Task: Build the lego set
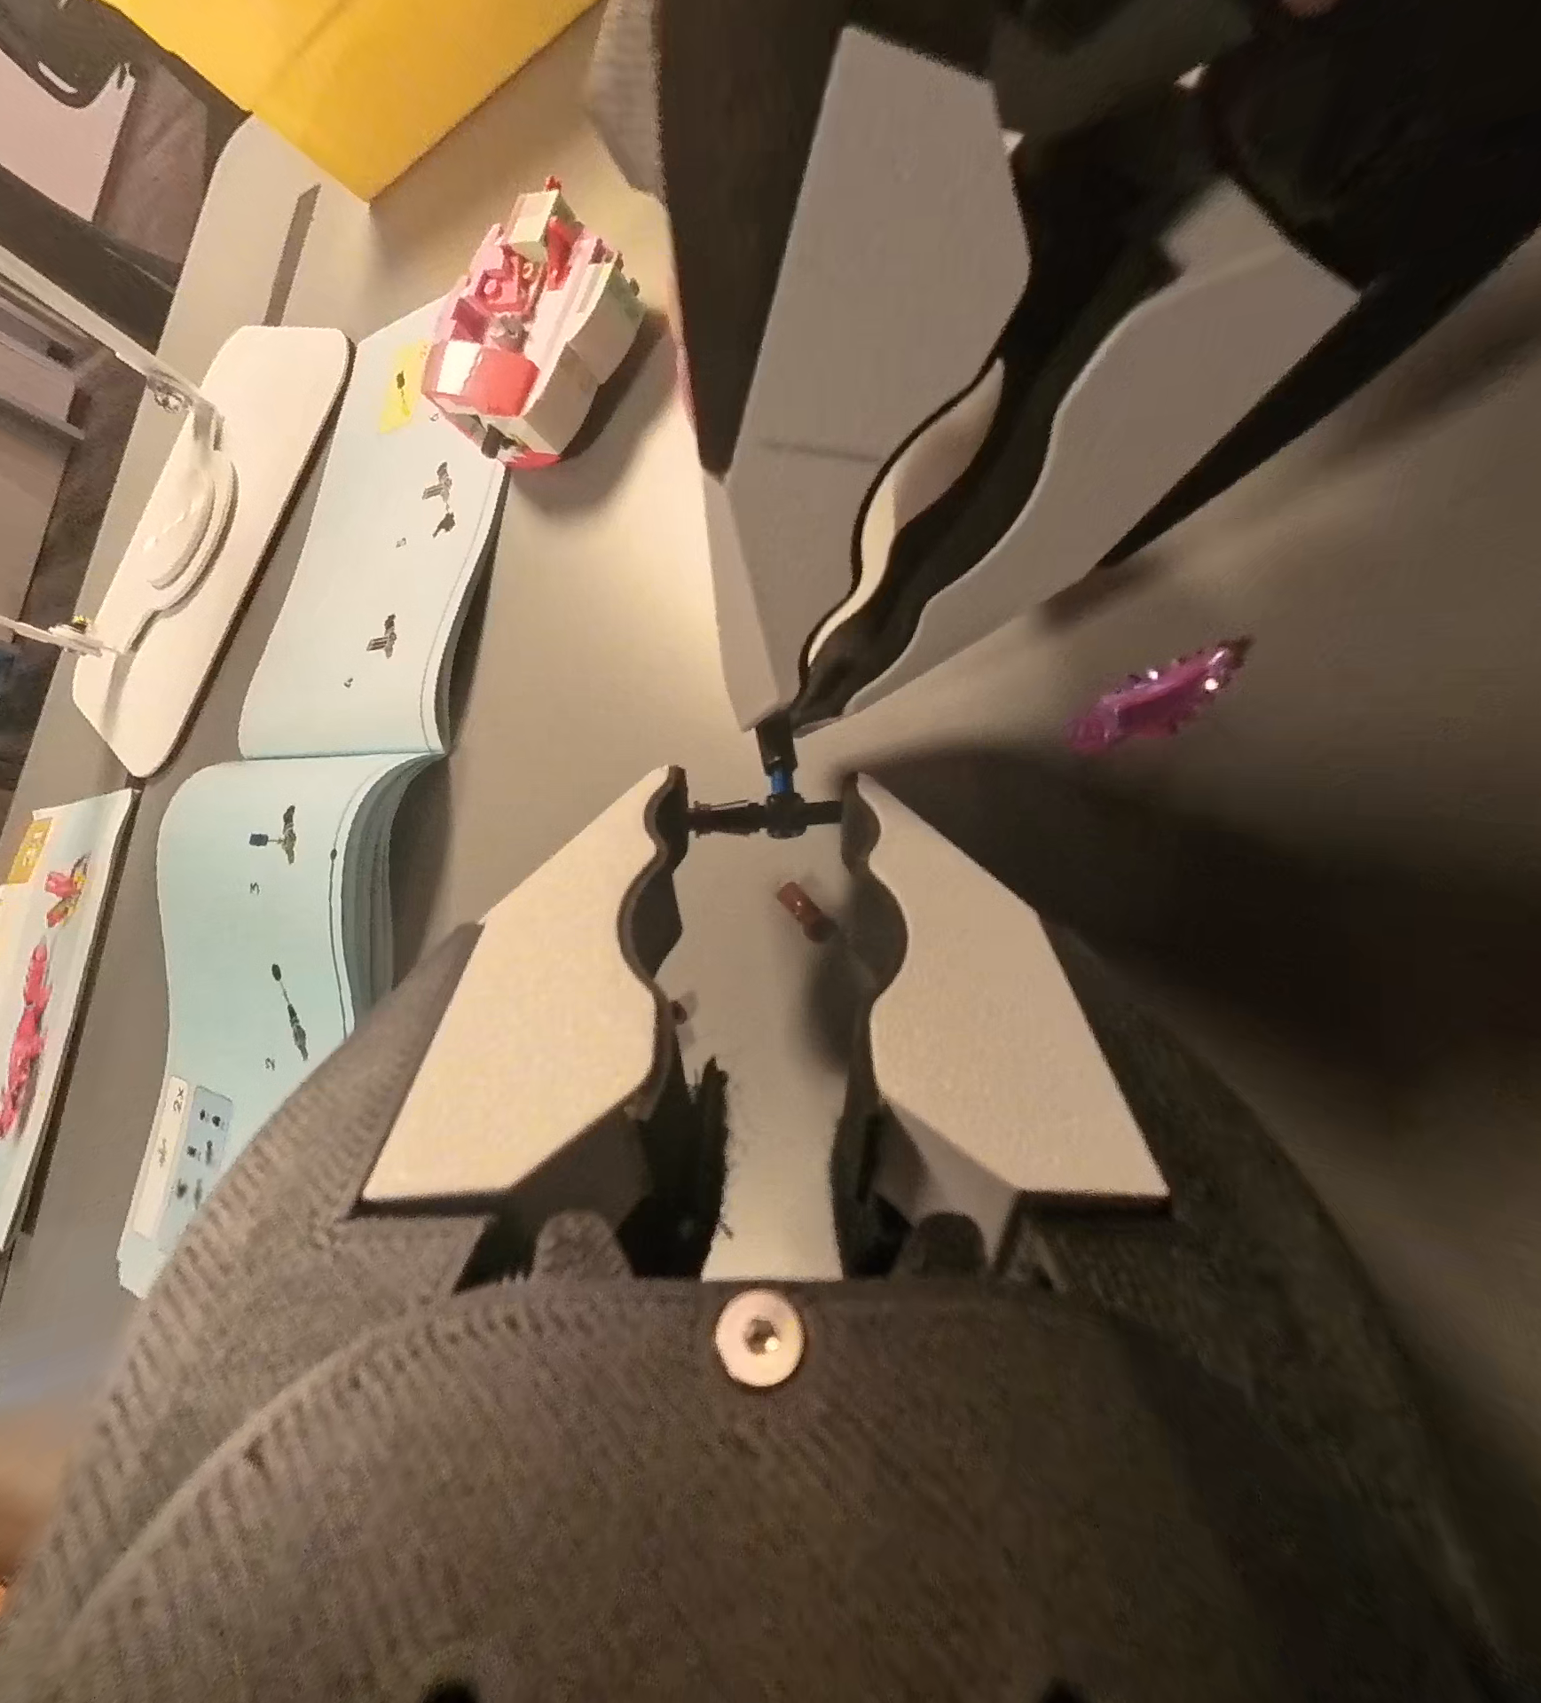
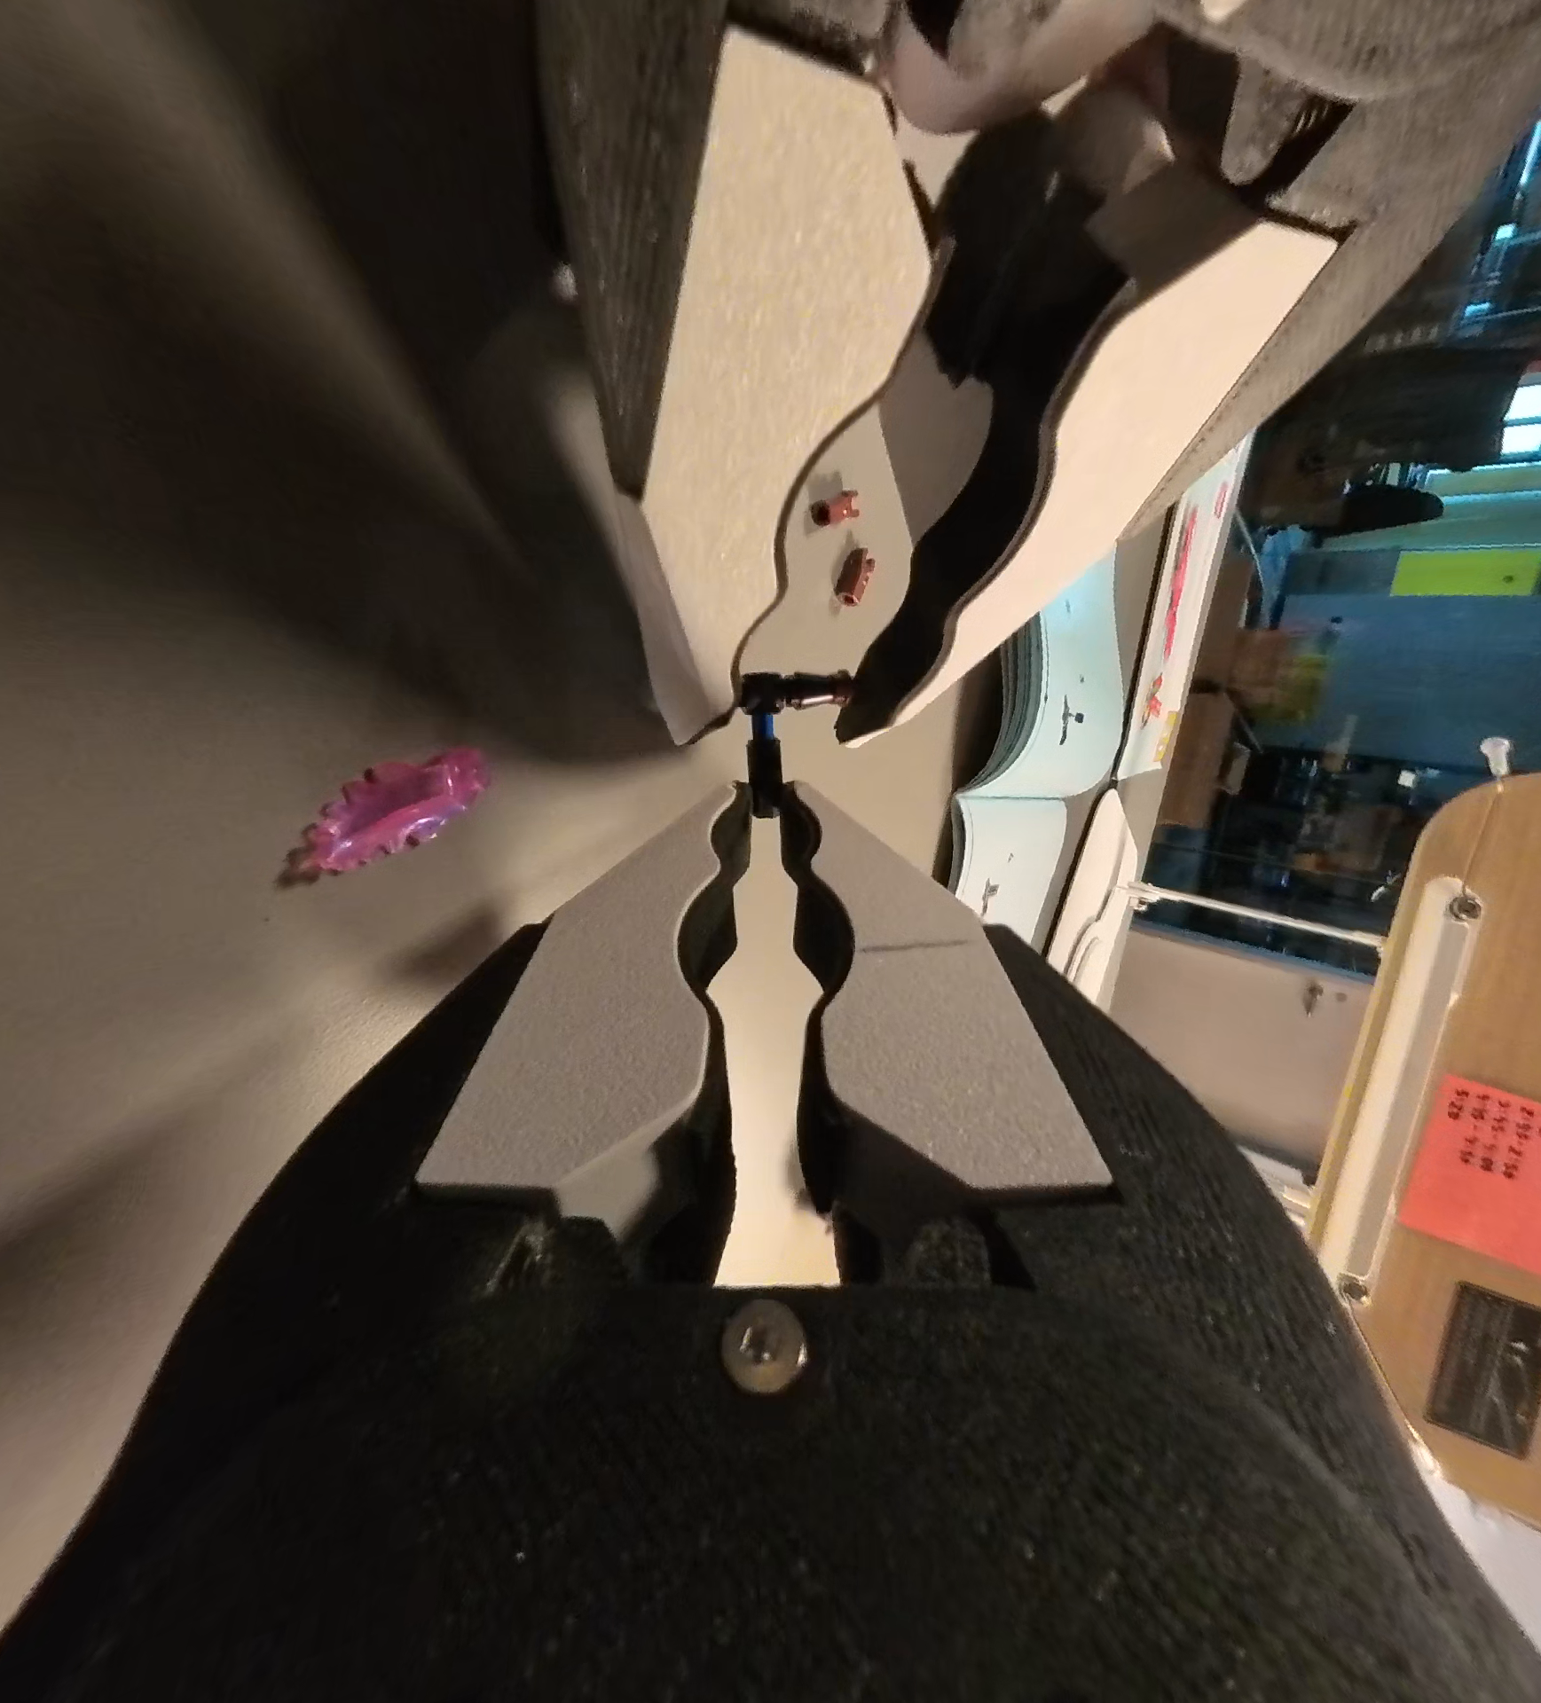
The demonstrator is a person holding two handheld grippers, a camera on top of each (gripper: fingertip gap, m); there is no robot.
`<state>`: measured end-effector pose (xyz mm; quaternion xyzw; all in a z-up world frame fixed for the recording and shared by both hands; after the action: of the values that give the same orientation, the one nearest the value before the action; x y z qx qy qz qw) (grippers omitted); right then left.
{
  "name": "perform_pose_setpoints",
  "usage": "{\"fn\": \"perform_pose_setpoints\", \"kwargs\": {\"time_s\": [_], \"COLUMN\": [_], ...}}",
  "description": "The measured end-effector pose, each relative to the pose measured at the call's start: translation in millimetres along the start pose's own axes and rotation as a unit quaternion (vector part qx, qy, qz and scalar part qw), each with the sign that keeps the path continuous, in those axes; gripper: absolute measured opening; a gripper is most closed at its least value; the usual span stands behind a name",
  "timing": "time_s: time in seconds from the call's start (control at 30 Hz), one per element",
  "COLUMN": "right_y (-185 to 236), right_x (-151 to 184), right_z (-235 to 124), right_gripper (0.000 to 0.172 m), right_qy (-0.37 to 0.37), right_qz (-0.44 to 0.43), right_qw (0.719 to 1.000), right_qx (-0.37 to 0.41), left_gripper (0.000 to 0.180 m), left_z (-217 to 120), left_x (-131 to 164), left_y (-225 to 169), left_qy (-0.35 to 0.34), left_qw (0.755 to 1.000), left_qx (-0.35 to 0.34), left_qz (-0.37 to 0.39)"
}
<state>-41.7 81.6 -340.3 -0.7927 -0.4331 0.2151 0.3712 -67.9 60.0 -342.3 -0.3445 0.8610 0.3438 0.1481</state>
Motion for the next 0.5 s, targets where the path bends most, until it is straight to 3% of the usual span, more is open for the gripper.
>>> {"fn": "perform_pose_setpoints", "kwargs": {"time_s": [0.5], "right_y": [-1.9], "right_x": [1.4], "right_z": [0.9], "right_gripper": [0.004], "right_qy": [0.064], "right_qz": [-0.067], "right_qw": [0.994], "right_qx": [0.065], "left_gripper": [0.032], "left_z": [4.6], "left_x": [-0.5], "left_y": [4.5], "left_qy": [0.015], "left_qw": [0.998], "left_qx": [0.002], "left_qz": [-0.062]}}
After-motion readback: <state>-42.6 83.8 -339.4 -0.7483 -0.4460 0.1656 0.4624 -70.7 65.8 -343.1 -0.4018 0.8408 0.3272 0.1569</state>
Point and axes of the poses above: each gripper's, where its closed fingertips meet, z out along the fingers, x out of its underside, y = z × x across the jaws, the point moved 3 cm from there along -z, back along the fingers, and after that the axes turned 12 degrees about y, right-handed, at the moved point
